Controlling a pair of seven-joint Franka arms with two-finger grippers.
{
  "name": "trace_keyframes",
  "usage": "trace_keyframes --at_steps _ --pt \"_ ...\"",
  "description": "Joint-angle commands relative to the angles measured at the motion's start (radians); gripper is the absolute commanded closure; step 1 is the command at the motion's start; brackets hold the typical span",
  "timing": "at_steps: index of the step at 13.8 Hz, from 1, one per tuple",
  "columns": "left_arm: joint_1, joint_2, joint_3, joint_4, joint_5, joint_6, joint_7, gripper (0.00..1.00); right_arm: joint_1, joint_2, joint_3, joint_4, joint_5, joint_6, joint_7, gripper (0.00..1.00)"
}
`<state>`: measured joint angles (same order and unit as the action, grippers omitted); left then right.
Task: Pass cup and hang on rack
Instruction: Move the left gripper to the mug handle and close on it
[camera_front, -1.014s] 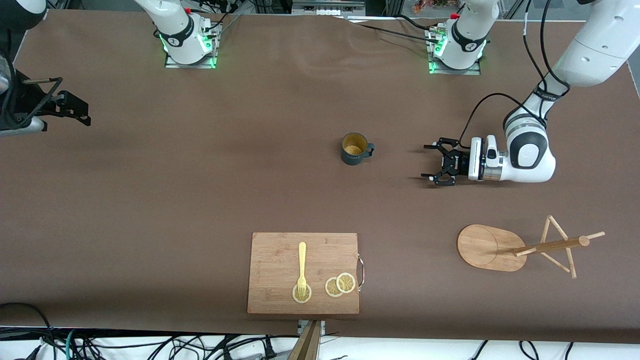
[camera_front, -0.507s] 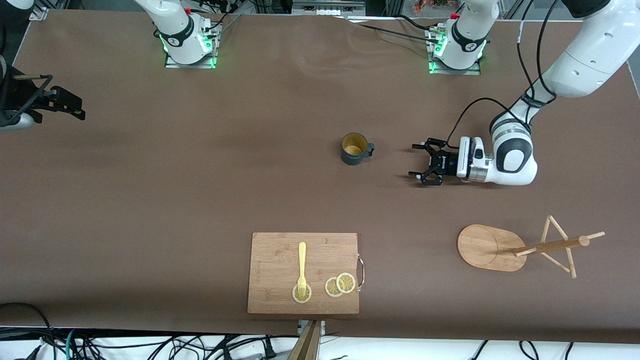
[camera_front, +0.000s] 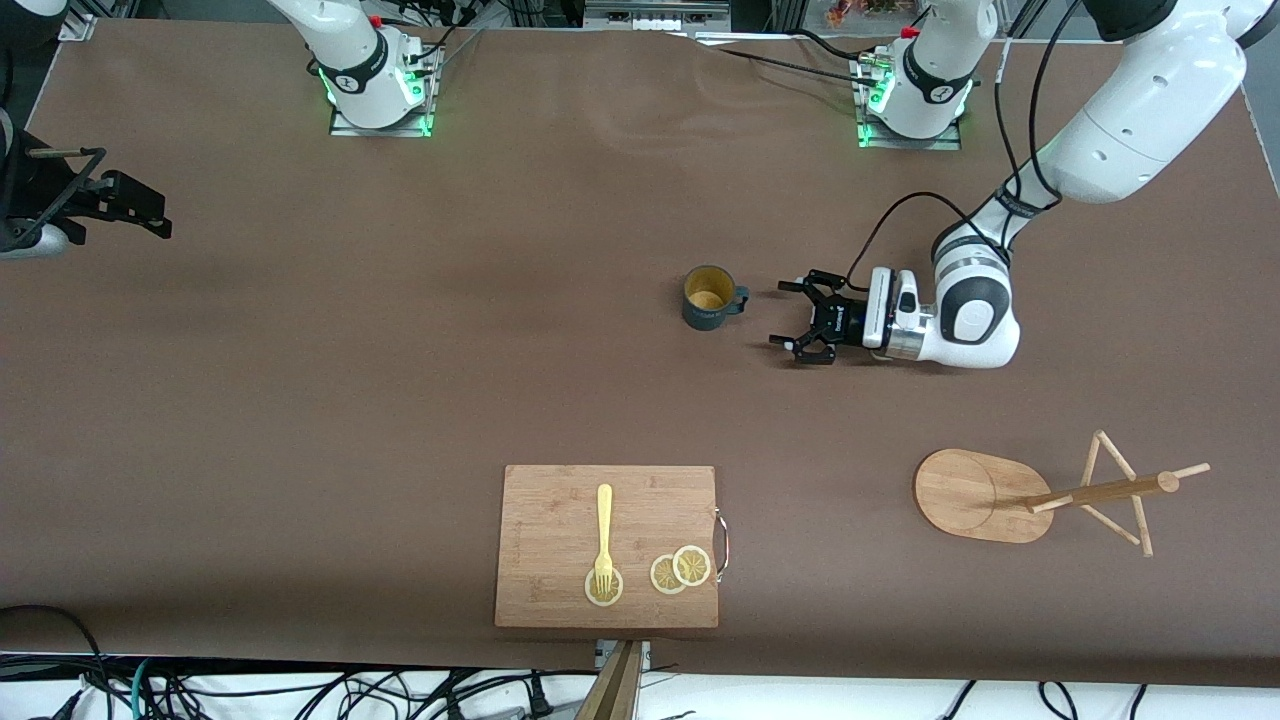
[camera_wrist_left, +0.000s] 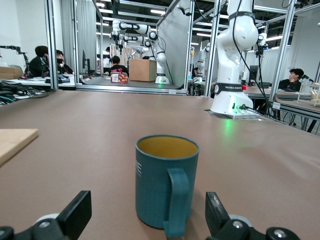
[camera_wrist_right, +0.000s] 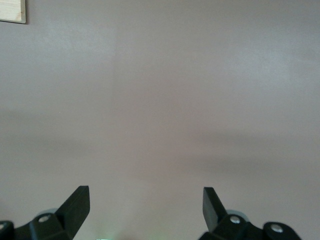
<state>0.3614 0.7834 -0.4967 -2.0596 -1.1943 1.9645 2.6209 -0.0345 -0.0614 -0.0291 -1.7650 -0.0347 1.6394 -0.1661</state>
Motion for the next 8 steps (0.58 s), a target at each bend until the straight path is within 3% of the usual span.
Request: trace_keyframes --at_steps 1,8 --pt "-0.021 0.031 0.01 0.01 -0.028 0.02 0.051 0.0 0.016 -0.001 -0.011 0.012 0.009 -0.009 0.0 0.0" --pt "-0.088 0.082 0.012 0.004 -0.128 0.062 0.091 0.0 0.016 -0.003 -0.011 0.013 0.018 -0.007 0.016 0.0"
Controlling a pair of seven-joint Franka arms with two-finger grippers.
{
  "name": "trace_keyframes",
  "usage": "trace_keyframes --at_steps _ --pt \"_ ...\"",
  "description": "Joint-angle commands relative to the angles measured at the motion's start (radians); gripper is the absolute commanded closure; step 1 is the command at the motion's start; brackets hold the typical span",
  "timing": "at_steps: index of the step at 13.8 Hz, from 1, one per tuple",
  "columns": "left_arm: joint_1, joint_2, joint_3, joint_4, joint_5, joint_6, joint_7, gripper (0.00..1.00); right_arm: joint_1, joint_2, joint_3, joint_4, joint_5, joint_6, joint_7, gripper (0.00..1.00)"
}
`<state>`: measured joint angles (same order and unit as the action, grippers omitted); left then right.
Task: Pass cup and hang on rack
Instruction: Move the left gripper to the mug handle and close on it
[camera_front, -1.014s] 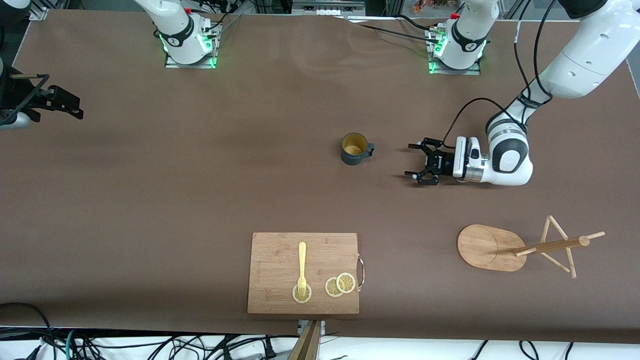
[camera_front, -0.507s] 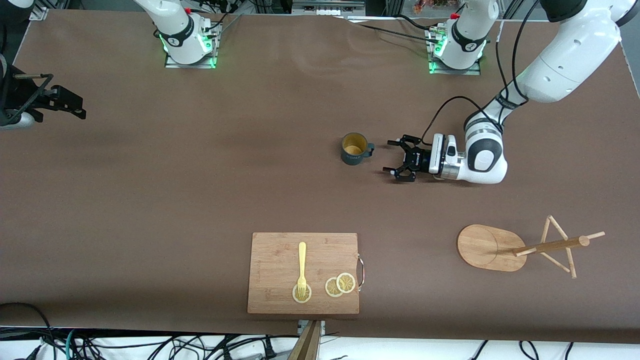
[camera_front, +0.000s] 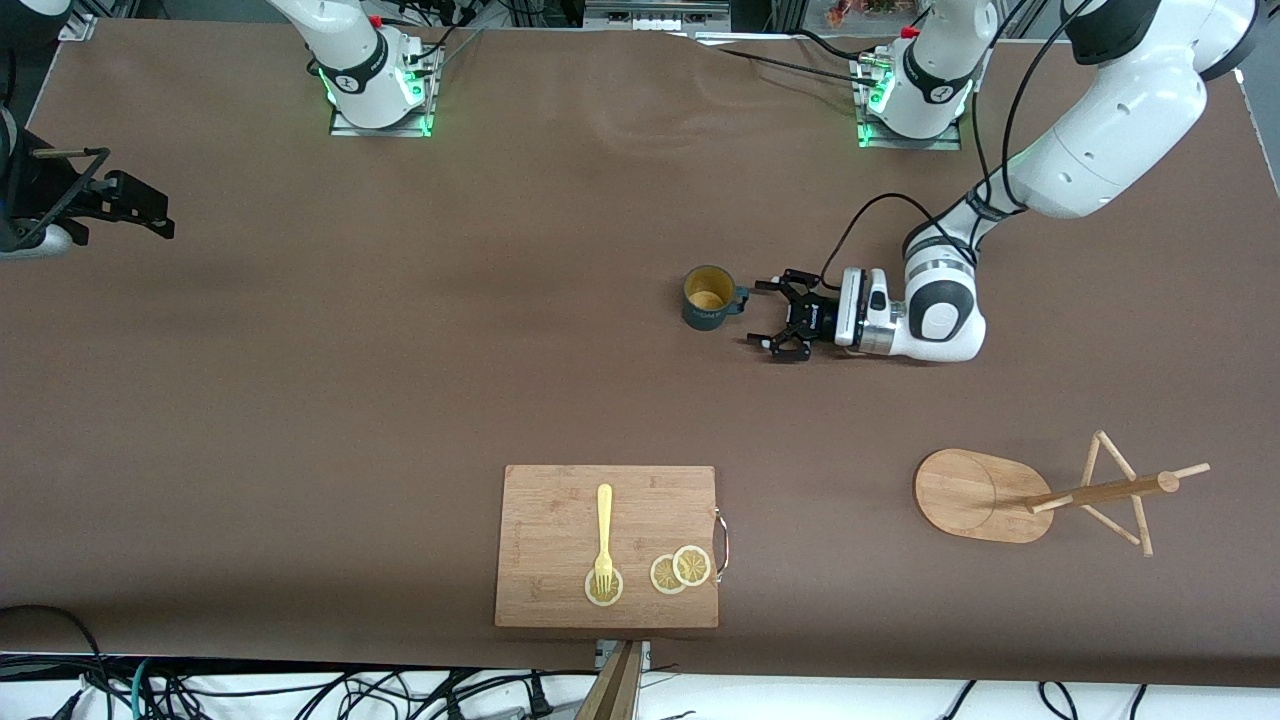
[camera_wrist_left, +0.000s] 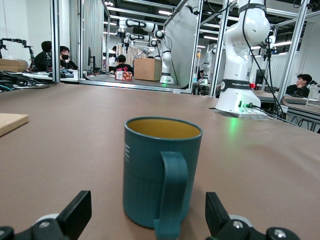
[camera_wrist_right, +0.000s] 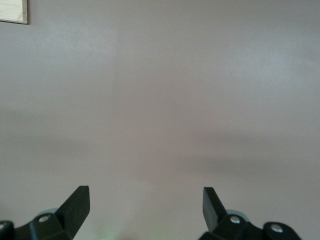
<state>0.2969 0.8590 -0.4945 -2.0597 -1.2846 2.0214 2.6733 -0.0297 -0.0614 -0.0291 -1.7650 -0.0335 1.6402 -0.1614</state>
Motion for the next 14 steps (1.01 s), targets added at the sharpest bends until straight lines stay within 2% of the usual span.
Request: trace_keyframes --at_steps 1,5,7,14 --pt "-0.025 0.008 0.01 0.003 -0.038 0.005 0.04 0.0 0.013 -0.001 -0.009 0.016 0.017 -0.01 0.011 0.0" --pt "-0.025 0.006 0.013 0.001 -0.038 0.005 0.04 0.0 0.027 -0.003 -0.011 0.018 0.018 -0.013 0.013 0.0" --pt "-0.025 0.006 0.016 0.0 -0.039 0.005 0.068 0.22 0.027 -0.003 -0.012 0.018 0.018 -0.014 0.013 0.0" --pt "-0.041 0.006 0.016 -0.01 -0.071 0.005 0.091 0.28 0.027 -0.003 -0.011 0.018 0.018 -0.017 0.013 0.0"
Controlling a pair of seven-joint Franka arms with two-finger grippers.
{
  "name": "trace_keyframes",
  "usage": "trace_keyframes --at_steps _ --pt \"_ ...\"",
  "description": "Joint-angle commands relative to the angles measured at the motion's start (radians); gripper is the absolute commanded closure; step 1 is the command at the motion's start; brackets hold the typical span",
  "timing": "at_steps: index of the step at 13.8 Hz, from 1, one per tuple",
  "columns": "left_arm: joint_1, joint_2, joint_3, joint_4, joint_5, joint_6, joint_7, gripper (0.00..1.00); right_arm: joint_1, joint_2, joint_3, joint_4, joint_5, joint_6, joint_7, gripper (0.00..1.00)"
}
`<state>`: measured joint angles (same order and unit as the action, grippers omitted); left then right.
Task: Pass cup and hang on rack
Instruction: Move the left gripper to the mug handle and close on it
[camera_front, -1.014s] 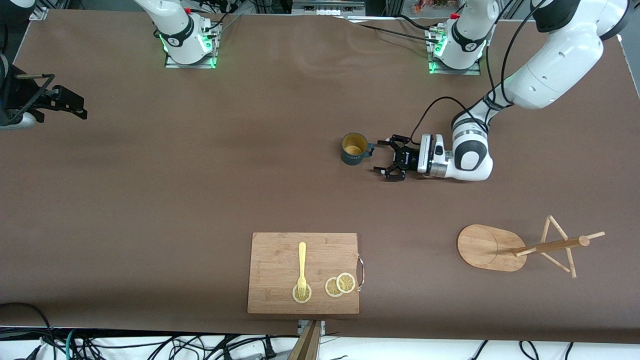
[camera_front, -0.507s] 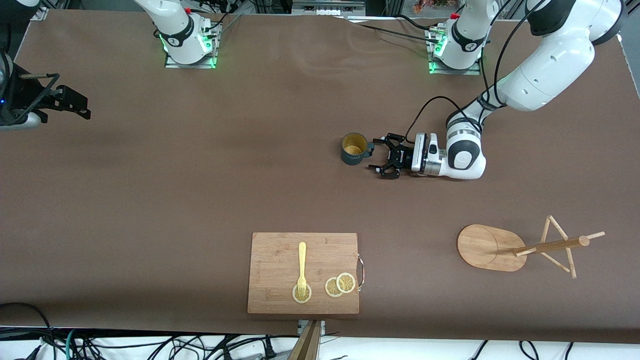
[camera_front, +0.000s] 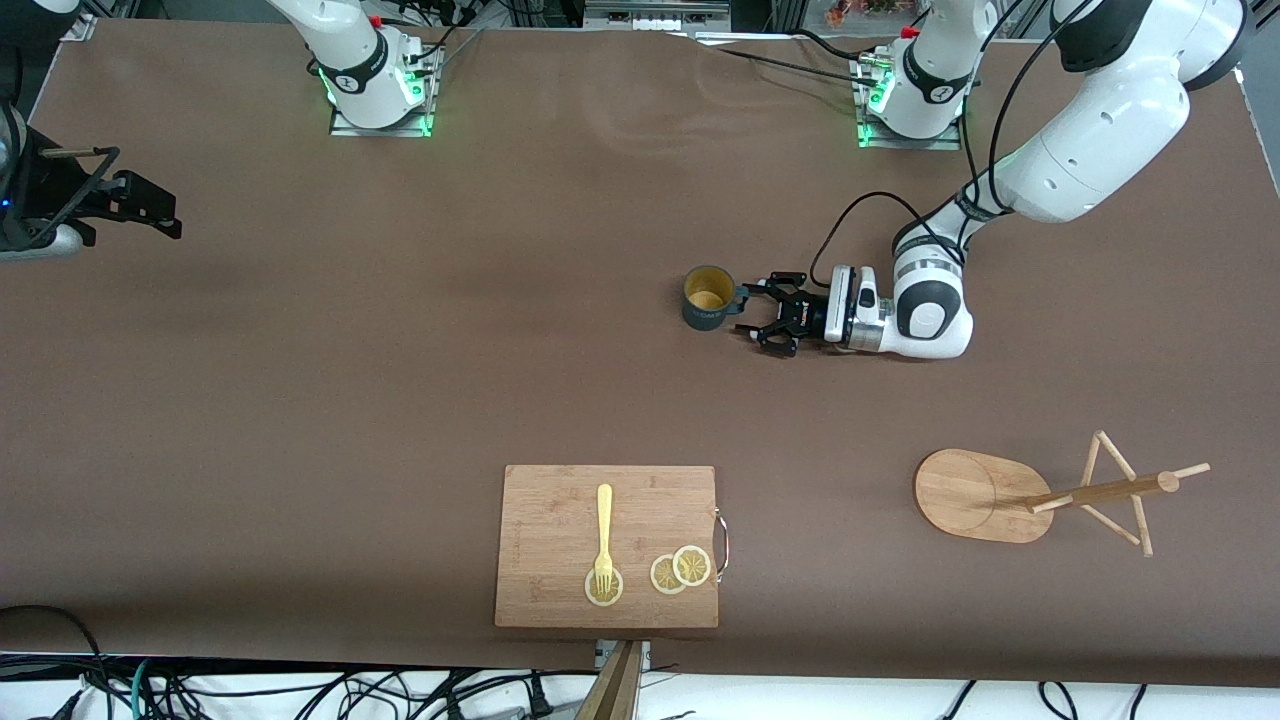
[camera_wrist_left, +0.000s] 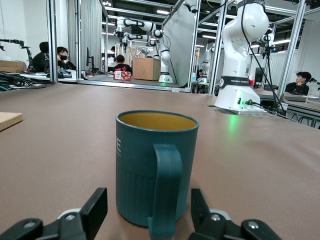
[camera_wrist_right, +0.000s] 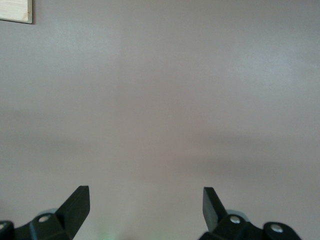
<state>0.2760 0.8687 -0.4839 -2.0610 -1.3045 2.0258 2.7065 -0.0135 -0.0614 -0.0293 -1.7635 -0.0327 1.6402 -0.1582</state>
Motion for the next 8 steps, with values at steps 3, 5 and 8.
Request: trace_keyframes --at_steps 3,5,8 --pt "-0.026 -0.005 0.005 -0.008 -0.052 0.001 0.058 0.42 0.01 -0.001 -0.014 0.016 0.017 -0.017 0.009 0.0" --pt "-0.026 -0.005 0.007 -0.008 -0.052 0.001 0.078 0.55 0.01 -0.001 -0.014 0.016 0.017 -0.017 0.009 0.0" --pt "-0.024 -0.008 0.007 -0.008 -0.052 0.001 0.107 0.67 0.009 -0.001 -0.014 0.016 0.017 -0.019 0.009 0.0"
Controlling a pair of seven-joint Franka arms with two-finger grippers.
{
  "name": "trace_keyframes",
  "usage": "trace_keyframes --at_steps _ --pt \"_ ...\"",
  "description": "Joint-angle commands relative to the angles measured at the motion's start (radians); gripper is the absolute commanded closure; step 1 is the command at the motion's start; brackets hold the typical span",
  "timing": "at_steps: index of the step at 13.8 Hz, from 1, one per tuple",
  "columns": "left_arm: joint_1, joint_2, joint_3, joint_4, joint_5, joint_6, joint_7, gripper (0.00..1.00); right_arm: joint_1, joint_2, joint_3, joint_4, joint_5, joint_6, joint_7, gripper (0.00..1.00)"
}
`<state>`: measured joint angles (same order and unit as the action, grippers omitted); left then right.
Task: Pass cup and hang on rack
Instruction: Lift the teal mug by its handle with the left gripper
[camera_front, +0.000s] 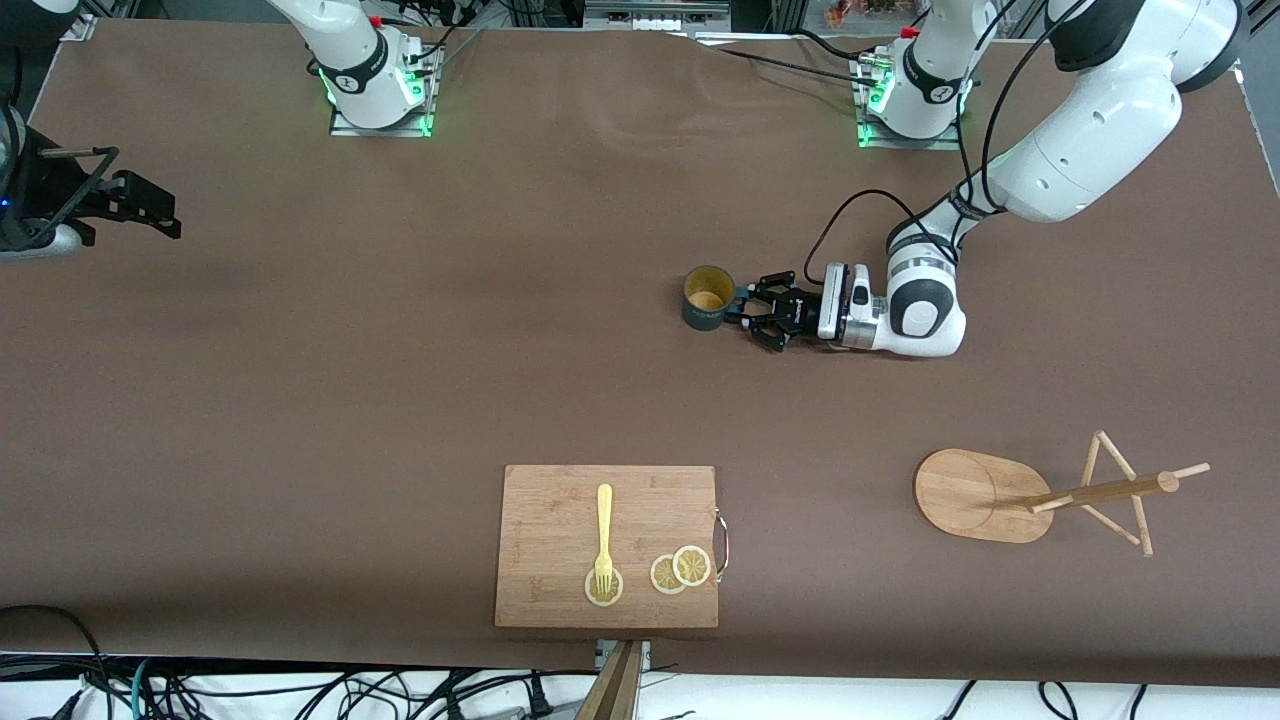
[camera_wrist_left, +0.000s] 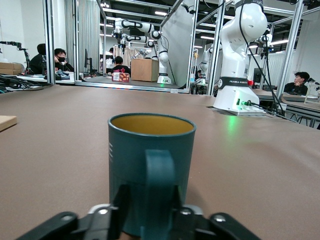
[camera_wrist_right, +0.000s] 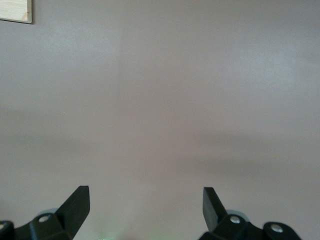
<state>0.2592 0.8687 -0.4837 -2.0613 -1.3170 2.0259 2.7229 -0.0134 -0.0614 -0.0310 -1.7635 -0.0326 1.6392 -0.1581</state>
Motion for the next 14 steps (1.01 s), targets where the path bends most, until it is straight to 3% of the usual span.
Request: trace_keyframes --at_steps 1,2,3,10,14 --pt "-0.008 -0.01 0.008 -0.007 -0.039 -0.001 0.09 0.72 0.01 -0.001 -0.012 0.016 0.02 -0.018 0.008 0.0" --pt "-0.008 -0.011 0.011 -0.007 -0.039 -0.001 0.092 0.9 0.01 -0.001 -0.012 0.016 0.02 -0.018 0.009 0.0" --pt "-0.008 -0.013 0.017 -0.005 -0.038 -0.003 0.092 1.0 0.01 -0.001 -0.012 0.016 0.02 -0.018 0.009 0.0" --pt "0.034 -0.08 0.037 -0.007 -0.027 -0.032 0.089 1.0 0.01 -0.001 -0.012 0.016 0.02 -0.018 0.009 0.0" --pt "0.119 -0.198 0.047 -0.048 -0.018 -0.082 0.028 1.0 0.01 -0.001 -0.012 0.016 0.022 -0.018 0.009 0.0"
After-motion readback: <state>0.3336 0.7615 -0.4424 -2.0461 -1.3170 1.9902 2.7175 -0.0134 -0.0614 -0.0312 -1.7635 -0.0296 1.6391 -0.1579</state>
